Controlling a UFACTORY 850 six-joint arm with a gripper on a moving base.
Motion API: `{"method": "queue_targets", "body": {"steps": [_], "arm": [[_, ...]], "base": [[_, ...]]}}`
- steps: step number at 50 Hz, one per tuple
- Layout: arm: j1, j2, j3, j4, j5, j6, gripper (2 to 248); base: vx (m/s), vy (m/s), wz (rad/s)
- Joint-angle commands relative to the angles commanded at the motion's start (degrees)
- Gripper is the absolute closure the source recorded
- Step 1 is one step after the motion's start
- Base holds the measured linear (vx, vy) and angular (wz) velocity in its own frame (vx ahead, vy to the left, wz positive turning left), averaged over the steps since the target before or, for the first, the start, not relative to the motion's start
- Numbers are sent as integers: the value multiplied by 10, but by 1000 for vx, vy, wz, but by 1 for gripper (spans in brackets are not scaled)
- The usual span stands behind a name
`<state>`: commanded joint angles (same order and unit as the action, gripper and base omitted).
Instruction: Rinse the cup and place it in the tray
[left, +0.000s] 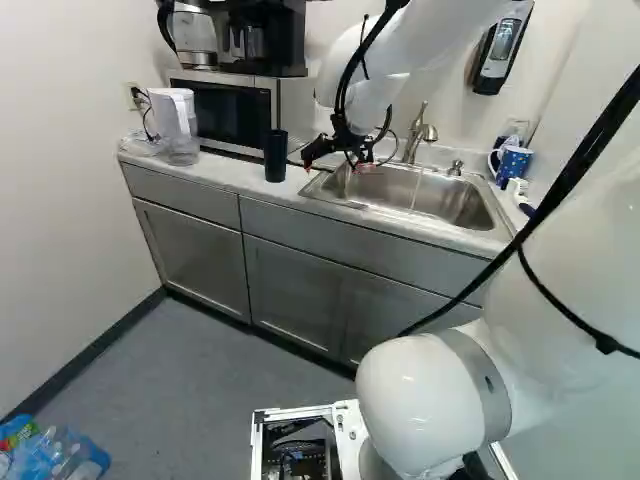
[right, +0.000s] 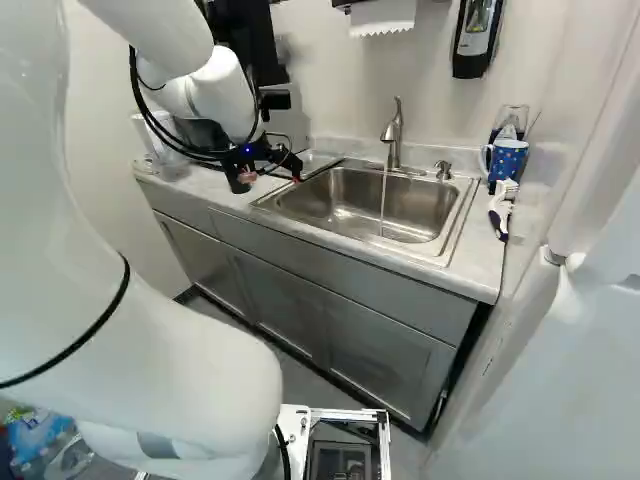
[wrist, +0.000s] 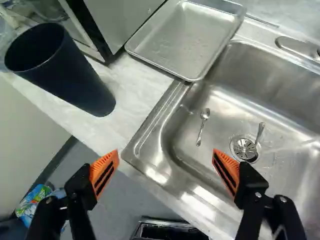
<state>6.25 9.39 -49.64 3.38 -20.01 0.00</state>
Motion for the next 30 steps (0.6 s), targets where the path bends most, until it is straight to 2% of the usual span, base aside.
{"method": "queue_targets", "body": {"steps": [30], "arm": [[61, -26, -24, 0, 0, 0, 3]], "base": [[0, 0, 0]]}}
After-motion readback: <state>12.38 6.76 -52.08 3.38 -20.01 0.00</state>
